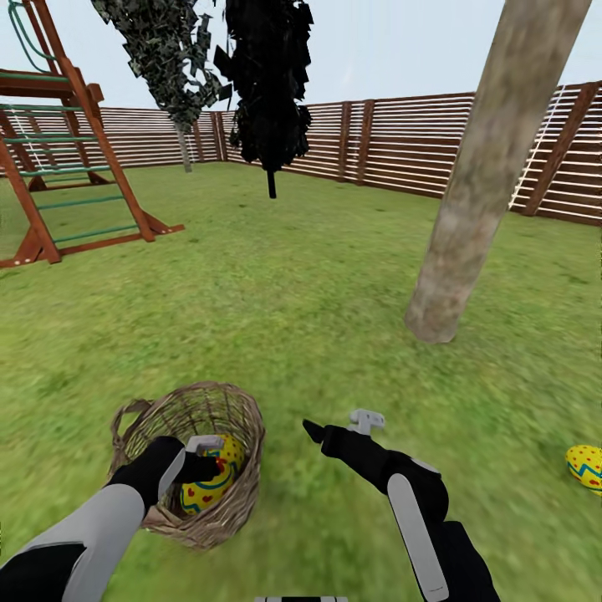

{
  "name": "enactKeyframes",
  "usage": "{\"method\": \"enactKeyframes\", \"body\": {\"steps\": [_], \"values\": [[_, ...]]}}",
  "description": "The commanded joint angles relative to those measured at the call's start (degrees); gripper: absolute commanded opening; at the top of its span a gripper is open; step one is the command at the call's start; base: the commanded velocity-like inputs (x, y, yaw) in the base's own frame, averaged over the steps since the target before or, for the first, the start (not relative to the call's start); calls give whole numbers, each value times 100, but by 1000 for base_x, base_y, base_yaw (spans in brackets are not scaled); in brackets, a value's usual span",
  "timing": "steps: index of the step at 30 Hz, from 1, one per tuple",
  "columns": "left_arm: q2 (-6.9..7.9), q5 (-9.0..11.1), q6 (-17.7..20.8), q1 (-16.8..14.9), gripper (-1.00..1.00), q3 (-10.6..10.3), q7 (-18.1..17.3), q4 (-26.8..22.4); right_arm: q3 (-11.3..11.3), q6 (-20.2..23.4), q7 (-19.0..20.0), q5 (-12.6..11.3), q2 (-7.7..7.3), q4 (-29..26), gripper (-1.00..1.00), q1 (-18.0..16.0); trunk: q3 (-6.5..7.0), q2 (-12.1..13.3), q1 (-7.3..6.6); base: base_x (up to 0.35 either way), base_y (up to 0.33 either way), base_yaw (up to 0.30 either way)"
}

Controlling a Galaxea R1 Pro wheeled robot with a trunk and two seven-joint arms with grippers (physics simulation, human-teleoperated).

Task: Take the three Easter eggs out of the wicker basket on the lawn in the garden, then place them on the lawn next to a single tree (choose any tree) so that all three eggs are next to the same tree and none are left in the basket.

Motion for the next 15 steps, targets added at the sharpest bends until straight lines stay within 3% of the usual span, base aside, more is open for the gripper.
{"method": "enactKeyframes", "body": {"steps": [1, 8, 15], "values": [[-3, -40, 30, -1, -100, 38, -35, -9, -6, 28, 28, 24, 3, -4, 100, -3, 18, 0, -5, -89, 0, 0], [-3, -40, 30, 0, -100, 38, -35, -9, -10, 36, 33, 24, 3, -4, 100, -3, 173, 9, -23, -10, 0, 0], [-6, -40, 23, 1, -100, 38, -35, -9, 4, 45, 32, 24, 3, 4, 100, -3, 299, 290, -177, -35, 0, 0]]}}
